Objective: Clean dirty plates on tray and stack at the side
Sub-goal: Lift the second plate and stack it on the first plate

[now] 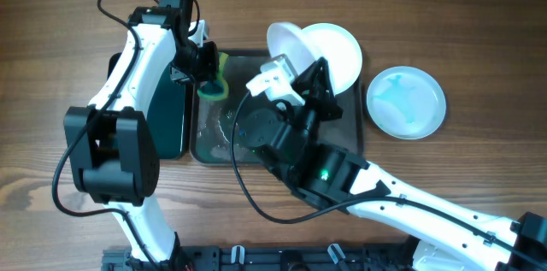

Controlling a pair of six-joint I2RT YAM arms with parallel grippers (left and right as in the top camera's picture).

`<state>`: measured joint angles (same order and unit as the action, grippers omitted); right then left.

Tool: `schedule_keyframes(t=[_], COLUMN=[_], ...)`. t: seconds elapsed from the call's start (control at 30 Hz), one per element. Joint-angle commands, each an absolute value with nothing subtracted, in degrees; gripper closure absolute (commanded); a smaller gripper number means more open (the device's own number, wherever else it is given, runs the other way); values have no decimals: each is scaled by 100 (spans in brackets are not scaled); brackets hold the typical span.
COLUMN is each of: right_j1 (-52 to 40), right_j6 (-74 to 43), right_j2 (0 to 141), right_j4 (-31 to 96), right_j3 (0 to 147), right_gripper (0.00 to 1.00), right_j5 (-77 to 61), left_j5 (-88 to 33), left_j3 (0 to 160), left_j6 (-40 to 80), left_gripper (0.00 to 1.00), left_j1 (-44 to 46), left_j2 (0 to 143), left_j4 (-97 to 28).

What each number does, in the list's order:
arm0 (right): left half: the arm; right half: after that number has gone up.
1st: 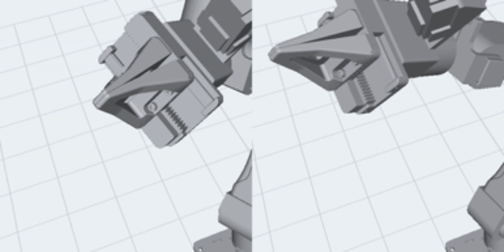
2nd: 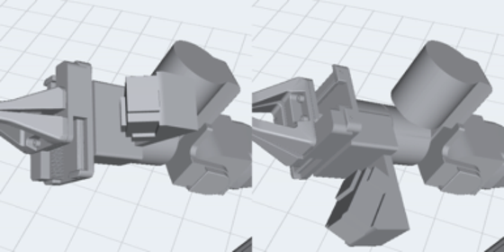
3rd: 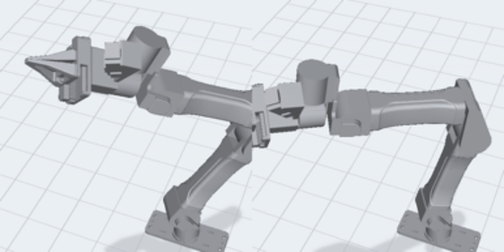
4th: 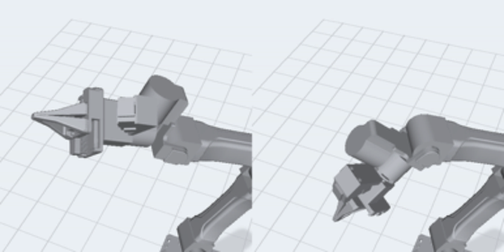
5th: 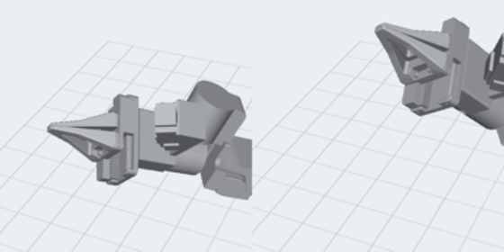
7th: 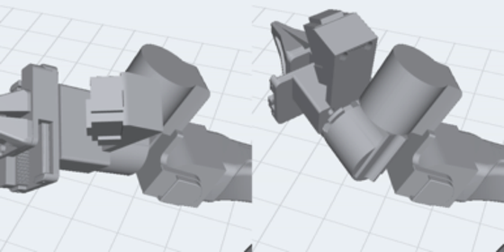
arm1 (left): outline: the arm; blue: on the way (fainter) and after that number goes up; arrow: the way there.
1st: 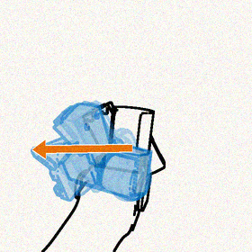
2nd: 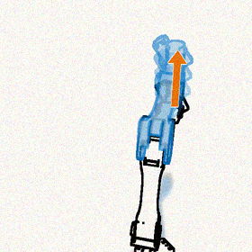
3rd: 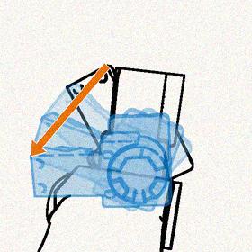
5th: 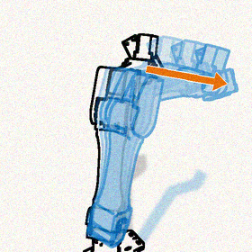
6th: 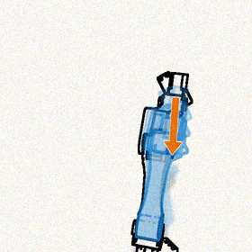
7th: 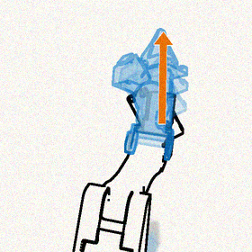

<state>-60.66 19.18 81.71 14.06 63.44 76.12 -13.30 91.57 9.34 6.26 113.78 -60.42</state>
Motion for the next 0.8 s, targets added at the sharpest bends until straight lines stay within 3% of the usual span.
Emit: schedule_keyframes(t=[0.0,0.13,0.3,0.4,0.57,0.77], right_j1=[-5854,-4744,-3148,-2014,-305,1173], right_j6=[-615,-2366,-2438,-2456,-2394,-2421], right_j2=[8088,8088,8086,8077,8066,8086], right_j4=[2475,3212,3247,3457,4174,5024], right_j3=[6322,6322,6326,6329,6329,6324], right_gripper=[96,96,96,96,96,95], right_j5=[5686,2147,-941,-2058,-2027,-38], left_j5=[-1339,-1339,-1339,-1339,-1339,-1339], left_j3=[9220,9220,9220,9220,9220,9220], left_j6=[991,991,991,991,991,991], left_gripper=[96,96,96,96,96,96], left_j1=[622,622,626,626,626,626], left_j2=[11251,11251,11251,11251,11251,11251], left_j4=[-6027,-6029,-6029,-6029,-6027,-6027])
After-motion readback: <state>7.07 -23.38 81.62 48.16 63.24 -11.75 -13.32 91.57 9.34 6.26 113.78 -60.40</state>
